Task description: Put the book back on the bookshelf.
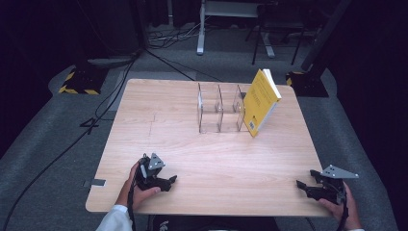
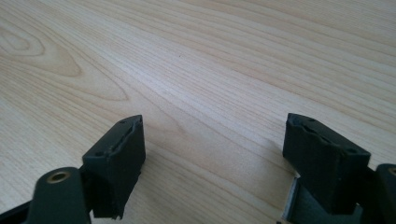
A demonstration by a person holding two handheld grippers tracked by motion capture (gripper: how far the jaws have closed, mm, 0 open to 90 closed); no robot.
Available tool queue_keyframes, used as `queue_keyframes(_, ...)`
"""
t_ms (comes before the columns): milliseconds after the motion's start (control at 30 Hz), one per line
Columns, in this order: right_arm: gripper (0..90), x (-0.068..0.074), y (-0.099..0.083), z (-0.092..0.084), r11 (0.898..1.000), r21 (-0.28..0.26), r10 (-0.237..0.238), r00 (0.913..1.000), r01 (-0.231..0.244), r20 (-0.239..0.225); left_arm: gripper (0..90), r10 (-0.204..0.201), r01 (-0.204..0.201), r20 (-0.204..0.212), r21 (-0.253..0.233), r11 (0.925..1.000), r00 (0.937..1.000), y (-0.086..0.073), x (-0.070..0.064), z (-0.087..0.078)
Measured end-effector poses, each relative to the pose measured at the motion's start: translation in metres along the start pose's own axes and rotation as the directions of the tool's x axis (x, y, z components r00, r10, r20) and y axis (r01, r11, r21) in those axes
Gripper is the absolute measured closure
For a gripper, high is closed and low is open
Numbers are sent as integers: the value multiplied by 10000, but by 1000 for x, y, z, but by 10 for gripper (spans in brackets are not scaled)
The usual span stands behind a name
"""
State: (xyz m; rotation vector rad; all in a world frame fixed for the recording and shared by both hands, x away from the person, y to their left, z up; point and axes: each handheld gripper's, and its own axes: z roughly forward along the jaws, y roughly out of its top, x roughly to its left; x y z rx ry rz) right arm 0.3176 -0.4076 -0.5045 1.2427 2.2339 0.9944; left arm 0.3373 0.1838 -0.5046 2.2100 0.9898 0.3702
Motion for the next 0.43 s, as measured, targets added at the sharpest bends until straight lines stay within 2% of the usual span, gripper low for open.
queue_keyframes(433, 215, 0, 0, 0, 10000, 0, 4, 10000, -4, 1, 117, -61, 61, 20, -13, 10000, 10000, 1, 0, 1)
